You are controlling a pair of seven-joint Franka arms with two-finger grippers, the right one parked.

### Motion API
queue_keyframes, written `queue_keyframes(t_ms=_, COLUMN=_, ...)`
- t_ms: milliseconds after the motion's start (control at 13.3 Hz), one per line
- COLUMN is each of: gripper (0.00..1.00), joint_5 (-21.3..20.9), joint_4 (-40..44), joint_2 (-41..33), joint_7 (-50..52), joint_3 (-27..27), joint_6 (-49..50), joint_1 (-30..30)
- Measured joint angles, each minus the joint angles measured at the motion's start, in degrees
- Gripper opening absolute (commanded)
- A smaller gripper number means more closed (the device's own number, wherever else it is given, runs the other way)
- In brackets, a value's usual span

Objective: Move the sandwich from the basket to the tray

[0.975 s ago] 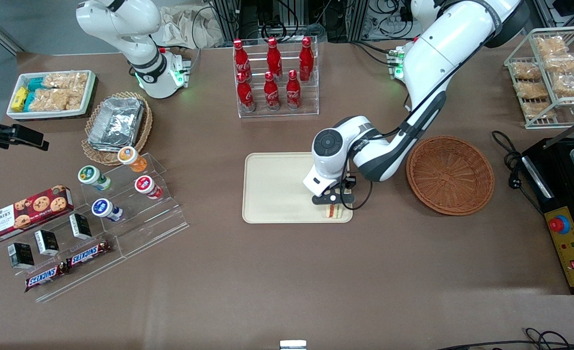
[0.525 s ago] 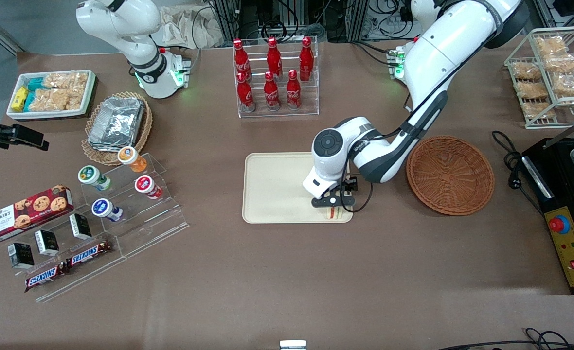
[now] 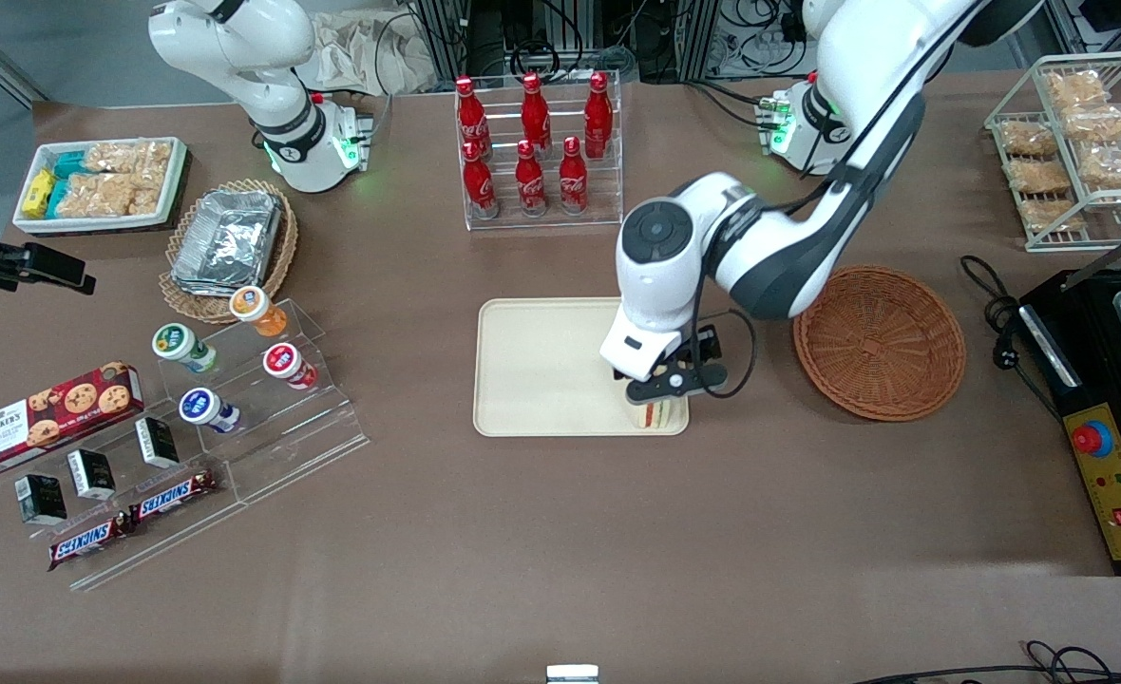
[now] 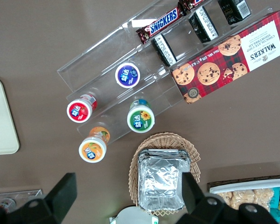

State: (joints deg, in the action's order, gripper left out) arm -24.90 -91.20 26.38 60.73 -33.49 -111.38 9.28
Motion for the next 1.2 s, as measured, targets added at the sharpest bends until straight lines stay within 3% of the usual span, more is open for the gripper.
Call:
queue_keyframes(t_ms=300, gripper=1.0, joint_5=8.0, joint_4=0.3, joint_2=-11.7, joint_7=-2.7, joint_3=1.8, joint_6=9.1, joint_1=-3.5)
queue_keyframes(t_ms=450, gripper=1.0, joint_5=14.0, joint_4=0.2, joint_2=-18.0, joint_7=-10.6, joint_3=7.2, joint_6=13.8, joint_1=-3.3)
queue_keyframes(t_ms=675, gripper=1.0, joint_5=21.0, joint_4=-2.0, joint_2=-27.5, joint_7=-29.5, joint_3=19.5, joint_6=18.7, joint_1=-2.4)
queue_keyframes(t_ms=975, gripper=1.0, joint_5=24.1, joint_4=-7.6, joint_2=-37.0, joint_7=-55.9, joint_3=33.0, joint_6=23.0, joint_1=-2.2)
queue_keyframes(t_ms=1200, gripper=1.0, joint_5=24.3, joint_4=-7.1, joint_2=-37.9, joint_7=-61.3, joint_3=34.9, joint_6=24.1, joint_1=-2.2)
